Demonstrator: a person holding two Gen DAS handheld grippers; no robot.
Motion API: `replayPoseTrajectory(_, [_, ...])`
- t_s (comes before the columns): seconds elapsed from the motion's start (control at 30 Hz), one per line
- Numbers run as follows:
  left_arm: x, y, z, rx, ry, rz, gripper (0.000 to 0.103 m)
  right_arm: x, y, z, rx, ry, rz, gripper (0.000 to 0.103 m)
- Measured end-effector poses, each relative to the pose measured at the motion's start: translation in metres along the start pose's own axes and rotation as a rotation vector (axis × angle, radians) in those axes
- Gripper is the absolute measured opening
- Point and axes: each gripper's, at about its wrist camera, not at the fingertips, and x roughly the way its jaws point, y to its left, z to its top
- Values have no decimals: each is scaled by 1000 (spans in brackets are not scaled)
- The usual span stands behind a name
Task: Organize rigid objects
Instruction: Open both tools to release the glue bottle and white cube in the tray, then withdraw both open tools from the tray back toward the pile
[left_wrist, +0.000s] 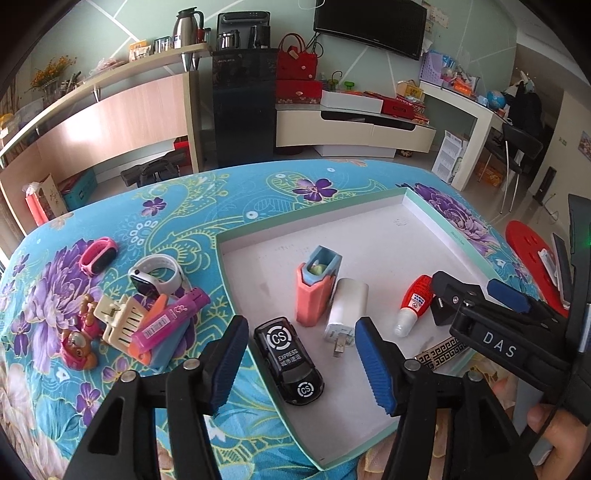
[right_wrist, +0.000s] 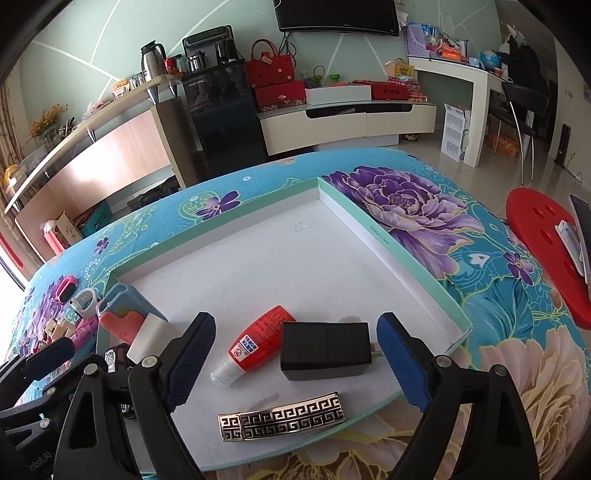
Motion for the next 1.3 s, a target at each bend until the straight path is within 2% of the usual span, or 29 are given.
replayPoseTrajectory(0.1, [-4,11,0,-24,3,38,77,0,-1,0,-1,11,-14,91])
replayPoseTrajectory(0.17, [-5,19,0,-40,9,78,84,0,0,0,-2,17,-22,102])
replayPoseTrajectory(0.27, [-4,31,-2,-63,27,125,91,-3,0,1,-4,19,-20,102])
replayPoseTrajectory(0.33, [-4,38,-4,-80,32,145,93,-5,0,1,-5,19,-24,102])
replayPoseTrajectory(0.43, [-1,46,-6,-103,50,170,103,-7,-3,2,10,36,-21,102])
replayPoseTrajectory(1.0, [0,72,-11,-170,69,241,103,-15,2,2,7,76,-36,102])
replayPoseTrajectory(1.3, [-12,103,-14,-221,57,309,103,-25,26,4,-29,73,29,102])
